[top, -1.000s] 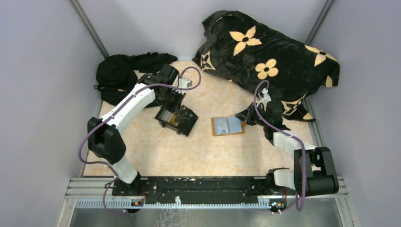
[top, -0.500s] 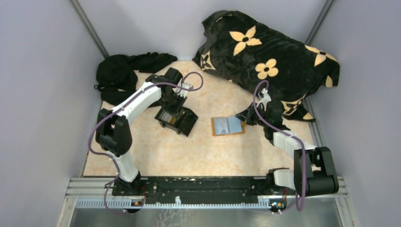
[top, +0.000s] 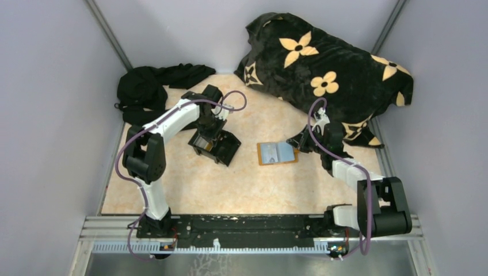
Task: Take the credit cards out of the card holder
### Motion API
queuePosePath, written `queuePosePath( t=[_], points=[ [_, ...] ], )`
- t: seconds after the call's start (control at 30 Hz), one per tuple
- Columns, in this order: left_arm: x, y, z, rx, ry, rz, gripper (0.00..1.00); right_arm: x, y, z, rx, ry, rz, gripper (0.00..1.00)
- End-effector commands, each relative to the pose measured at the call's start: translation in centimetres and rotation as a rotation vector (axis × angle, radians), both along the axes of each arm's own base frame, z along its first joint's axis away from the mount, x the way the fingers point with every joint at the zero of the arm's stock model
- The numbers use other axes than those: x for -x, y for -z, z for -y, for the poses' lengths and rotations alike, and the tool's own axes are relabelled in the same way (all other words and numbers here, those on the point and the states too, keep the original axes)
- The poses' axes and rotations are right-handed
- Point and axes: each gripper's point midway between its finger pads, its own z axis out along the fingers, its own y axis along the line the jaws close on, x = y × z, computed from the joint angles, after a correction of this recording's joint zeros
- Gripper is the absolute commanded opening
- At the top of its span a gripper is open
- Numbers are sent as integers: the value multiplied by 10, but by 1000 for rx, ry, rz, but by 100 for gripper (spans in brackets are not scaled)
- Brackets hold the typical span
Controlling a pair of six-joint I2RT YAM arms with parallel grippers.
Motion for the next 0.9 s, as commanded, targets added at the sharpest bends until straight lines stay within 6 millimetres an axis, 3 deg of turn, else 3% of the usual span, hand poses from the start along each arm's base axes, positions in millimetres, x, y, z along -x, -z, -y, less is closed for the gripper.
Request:
queuePosePath(
  t=[0.0,0.53,0.87],
  points=[
    [-1,12,-8,-45,-14,-14,0,-5,-3,1,7,-6,49,7],
    [-3,30,-13,-89,-22,-40,9,-5,2,0,2,-9,43,7],
    [-13,22,-23,-145,-61,17,15,-5,2,-1,-4,-15,43,7]
  ],
)
